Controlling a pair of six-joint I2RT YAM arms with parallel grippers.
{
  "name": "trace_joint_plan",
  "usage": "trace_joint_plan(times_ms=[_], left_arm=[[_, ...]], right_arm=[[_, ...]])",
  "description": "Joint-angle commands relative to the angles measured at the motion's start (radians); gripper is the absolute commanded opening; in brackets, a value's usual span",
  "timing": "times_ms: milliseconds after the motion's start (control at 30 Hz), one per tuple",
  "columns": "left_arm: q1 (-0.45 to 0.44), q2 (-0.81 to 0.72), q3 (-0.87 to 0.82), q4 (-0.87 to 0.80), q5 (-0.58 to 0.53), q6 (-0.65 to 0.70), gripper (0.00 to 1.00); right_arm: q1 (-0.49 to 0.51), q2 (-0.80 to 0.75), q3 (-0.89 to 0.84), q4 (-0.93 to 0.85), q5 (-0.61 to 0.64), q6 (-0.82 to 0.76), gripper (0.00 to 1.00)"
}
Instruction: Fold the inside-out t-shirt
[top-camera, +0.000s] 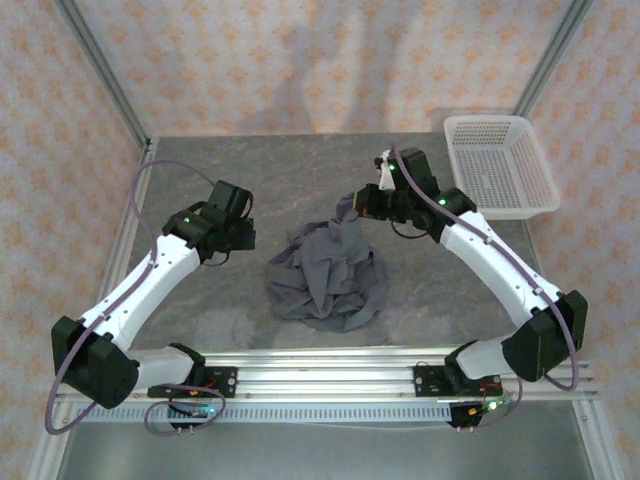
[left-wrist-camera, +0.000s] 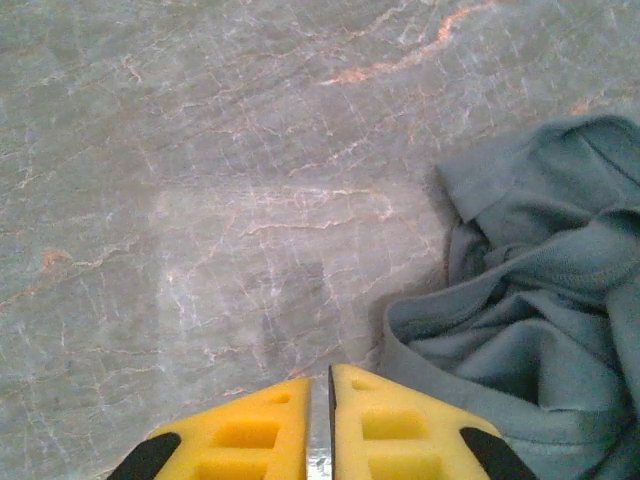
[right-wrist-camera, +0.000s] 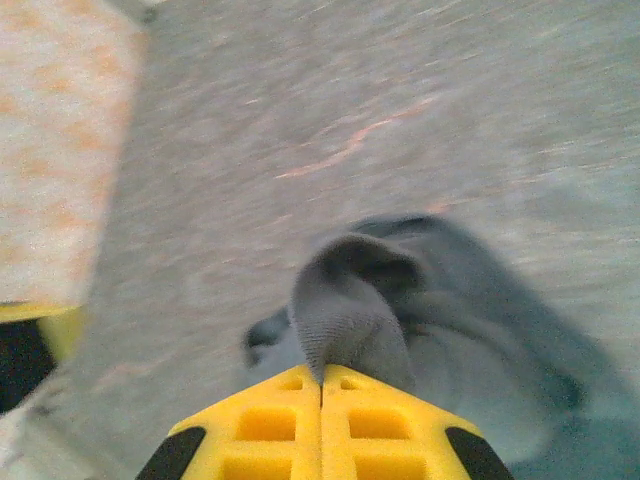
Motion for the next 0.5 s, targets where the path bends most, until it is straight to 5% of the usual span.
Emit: trace_joint_plan(times_ms=[0, 67, 300, 467], left_arm=[[0.000, -0.033, 0.005, 0.053, 0.201, 0.050, 0.19], [0.000, -0.071, -0.030, 0.160, 0.344, 0.003, 0.29], [-0.021, -0.022, -0.207, 0.617, 0.640, -0.530, 0.44], [-0.042, 0.023, -0.144, 0.594, 0.582, -0.420, 0.65]], right_arm=[[0.014, 0.036, -0.021, 0.101, -0.228, 0.127, 0.00], [0.014, 0.025, -0.027, 0.104, -0.207, 0.104, 0.00], [0.023, -0.007, -0.075, 0.208, -0.386, 0.087, 0.00], [0.059, -0.050, -0.107, 0.304, -0.544, 0.080, 0.00]])
